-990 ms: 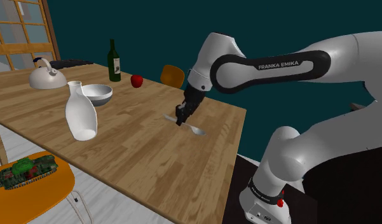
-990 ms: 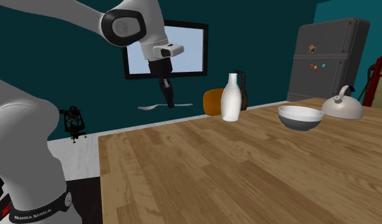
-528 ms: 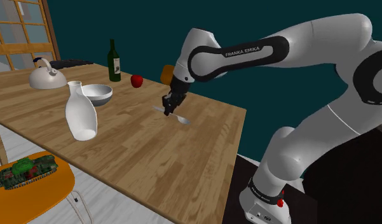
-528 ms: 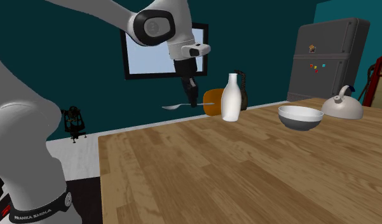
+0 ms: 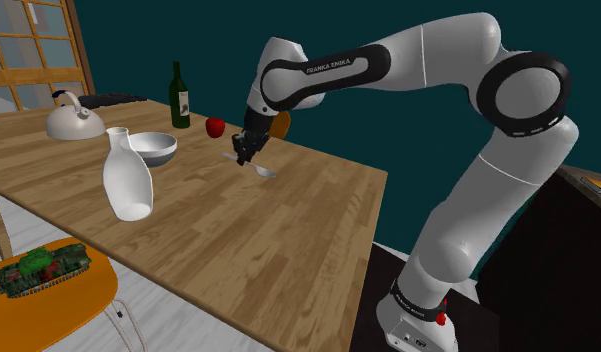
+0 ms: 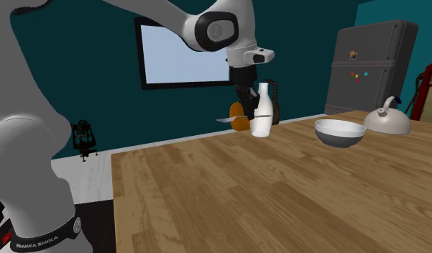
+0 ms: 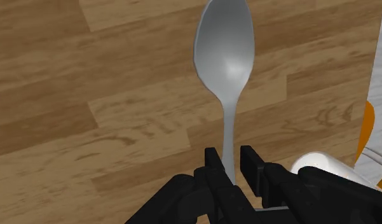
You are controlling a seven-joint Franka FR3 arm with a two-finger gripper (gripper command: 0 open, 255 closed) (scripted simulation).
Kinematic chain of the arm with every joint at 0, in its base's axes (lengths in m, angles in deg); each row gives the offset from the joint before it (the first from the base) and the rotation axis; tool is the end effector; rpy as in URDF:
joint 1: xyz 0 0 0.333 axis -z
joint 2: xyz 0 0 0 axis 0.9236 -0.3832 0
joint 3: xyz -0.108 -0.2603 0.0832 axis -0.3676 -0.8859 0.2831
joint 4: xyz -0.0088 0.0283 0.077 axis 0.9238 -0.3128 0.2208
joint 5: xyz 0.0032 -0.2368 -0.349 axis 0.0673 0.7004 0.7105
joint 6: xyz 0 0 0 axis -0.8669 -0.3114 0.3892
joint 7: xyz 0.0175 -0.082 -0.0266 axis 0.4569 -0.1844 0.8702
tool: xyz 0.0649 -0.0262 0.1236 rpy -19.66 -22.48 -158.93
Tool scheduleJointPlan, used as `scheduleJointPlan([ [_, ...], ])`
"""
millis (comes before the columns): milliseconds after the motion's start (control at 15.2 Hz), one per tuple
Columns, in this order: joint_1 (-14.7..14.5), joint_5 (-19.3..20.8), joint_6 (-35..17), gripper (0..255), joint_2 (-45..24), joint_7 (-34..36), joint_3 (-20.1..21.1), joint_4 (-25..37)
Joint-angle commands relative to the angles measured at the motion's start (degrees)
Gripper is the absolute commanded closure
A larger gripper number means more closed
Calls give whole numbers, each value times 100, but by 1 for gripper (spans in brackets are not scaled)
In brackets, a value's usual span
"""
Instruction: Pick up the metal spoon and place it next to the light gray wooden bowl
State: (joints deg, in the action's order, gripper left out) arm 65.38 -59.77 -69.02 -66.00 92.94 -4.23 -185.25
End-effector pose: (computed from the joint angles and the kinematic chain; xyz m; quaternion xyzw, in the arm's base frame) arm 0.5612 0.1201 0.4239 -0.9915 -0.0252 -0.1104 0.0641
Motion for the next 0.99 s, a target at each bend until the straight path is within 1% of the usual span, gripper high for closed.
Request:
scheduleJointPlan([
  [0, 62, 72, 70, 255, -457, -74, -55, 513],
  [264, 123, 201, 284, 255, -1335, -132, -120, 1588],
  [528, 155, 317, 621, 255, -2262, -178, -181, 2839],
  [726, 159, 397, 981, 255, -3028, -205, -223, 3957],
  [924, 144, 476, 1489, 255, -3931, -226, -263, 5359],
])
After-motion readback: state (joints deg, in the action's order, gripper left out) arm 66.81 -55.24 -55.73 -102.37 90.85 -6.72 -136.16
